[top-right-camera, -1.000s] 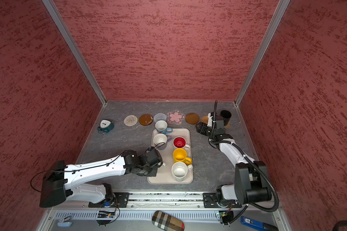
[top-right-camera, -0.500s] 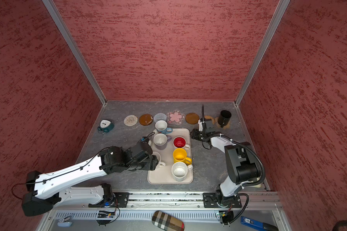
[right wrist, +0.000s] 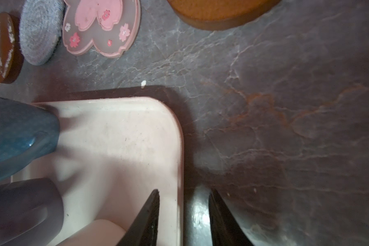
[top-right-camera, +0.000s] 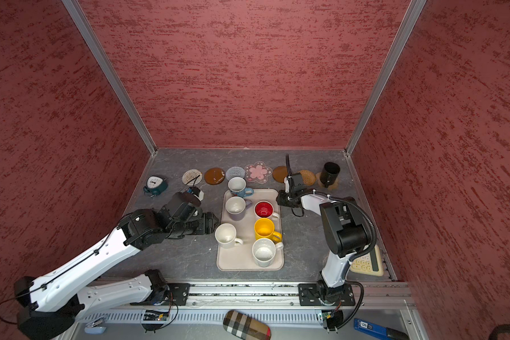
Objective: Place cups on coasters
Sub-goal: Move the tray to the center of the table.
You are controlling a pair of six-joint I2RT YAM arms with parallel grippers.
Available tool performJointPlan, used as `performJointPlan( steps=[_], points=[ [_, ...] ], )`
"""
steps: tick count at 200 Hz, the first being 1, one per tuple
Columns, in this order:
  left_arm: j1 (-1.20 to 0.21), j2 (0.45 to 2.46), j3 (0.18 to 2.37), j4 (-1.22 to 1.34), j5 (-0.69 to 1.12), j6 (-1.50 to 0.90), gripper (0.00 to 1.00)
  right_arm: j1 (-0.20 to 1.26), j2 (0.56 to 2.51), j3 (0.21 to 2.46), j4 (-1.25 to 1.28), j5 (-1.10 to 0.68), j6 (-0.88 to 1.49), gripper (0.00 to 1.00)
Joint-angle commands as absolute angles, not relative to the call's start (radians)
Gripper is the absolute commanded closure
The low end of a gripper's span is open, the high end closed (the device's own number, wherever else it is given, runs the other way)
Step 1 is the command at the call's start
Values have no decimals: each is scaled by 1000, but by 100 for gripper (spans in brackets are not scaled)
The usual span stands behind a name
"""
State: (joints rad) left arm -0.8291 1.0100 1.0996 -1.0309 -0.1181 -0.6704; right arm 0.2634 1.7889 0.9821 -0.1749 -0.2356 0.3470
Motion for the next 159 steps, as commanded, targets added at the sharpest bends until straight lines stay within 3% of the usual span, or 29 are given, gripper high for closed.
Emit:
performJointPlan(
  steps=[1,54,159],
  points=[
    [-788,1005,1096,-989,-69,-600,19,278,1811,1024,-221,-148,330,66],
    [-688,982,1080,-940,1,-538,19,312,1873,1073,-270,-62,321,72],
    [-544,916,1012,-889,132,-478,18,326,1940,1163,-329,32,399,98]
  ],
)
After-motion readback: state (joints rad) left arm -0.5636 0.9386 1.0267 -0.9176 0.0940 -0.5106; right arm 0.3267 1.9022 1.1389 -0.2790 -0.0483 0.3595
